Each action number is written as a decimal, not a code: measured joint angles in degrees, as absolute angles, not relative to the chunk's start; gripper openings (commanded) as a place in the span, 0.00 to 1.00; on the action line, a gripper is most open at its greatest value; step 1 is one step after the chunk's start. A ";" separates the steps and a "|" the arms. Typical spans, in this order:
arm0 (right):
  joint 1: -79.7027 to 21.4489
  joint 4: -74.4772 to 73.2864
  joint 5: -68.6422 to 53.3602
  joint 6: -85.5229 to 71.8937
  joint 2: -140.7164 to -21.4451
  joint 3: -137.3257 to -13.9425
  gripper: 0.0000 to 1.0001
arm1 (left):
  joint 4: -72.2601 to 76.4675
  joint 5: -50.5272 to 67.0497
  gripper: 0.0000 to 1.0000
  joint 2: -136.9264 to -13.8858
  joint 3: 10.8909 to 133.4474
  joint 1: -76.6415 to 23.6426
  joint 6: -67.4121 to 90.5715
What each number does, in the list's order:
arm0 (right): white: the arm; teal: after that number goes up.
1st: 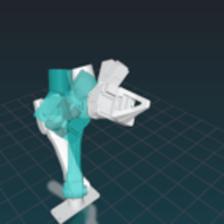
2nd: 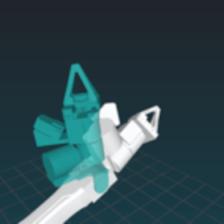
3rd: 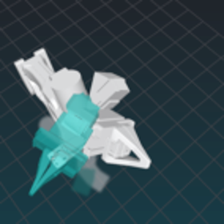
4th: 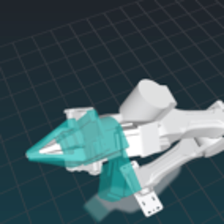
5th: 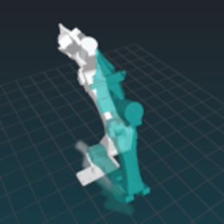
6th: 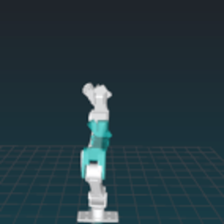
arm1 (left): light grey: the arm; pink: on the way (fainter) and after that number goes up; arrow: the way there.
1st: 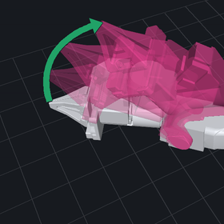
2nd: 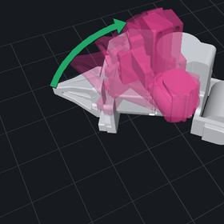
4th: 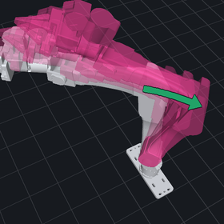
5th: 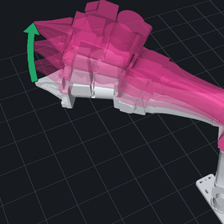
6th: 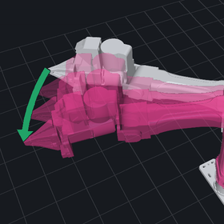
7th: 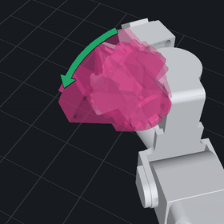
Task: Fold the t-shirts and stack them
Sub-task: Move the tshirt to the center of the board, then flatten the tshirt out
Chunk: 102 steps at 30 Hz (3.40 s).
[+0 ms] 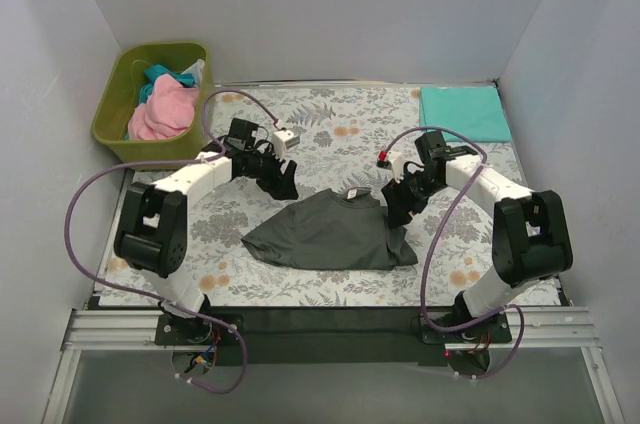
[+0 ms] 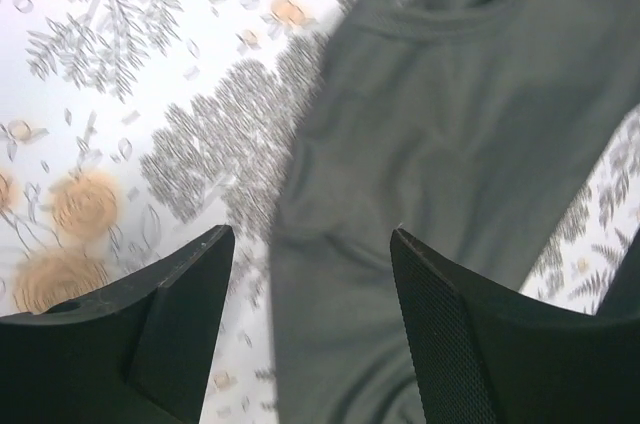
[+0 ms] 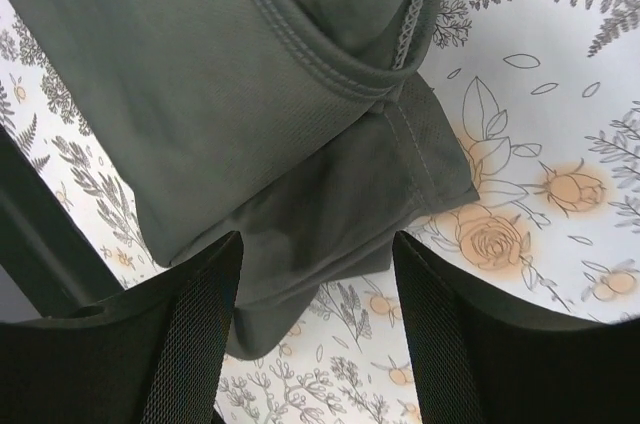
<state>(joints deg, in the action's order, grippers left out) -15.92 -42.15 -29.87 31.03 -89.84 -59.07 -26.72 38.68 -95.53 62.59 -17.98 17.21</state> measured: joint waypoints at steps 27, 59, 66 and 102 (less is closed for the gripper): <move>-14.98 -38.72 -26.24 25.58 -105.51 -77.87 0.01 | -20.21 47.62 0.00 -105.95 64.07 -20.47 28.32; -20.25 -35.44 -29.30 17.15 -99.04 -78.17 0.34 | -24.56 29.98 0.56 -81.23 51.37 -1.34 29.85; -20.82 -34.61 -30.50 14.81 -102.65 -81.71 0.46 | -23.77 34.54 0.45 -97.62 57.67 -1.43 29.02; -18.15 -52.03 -28.32 26.89 -94.85 -72.86 0.54 | -17.74 44.82 0.47 -92.14 64.36 -7.09 44.25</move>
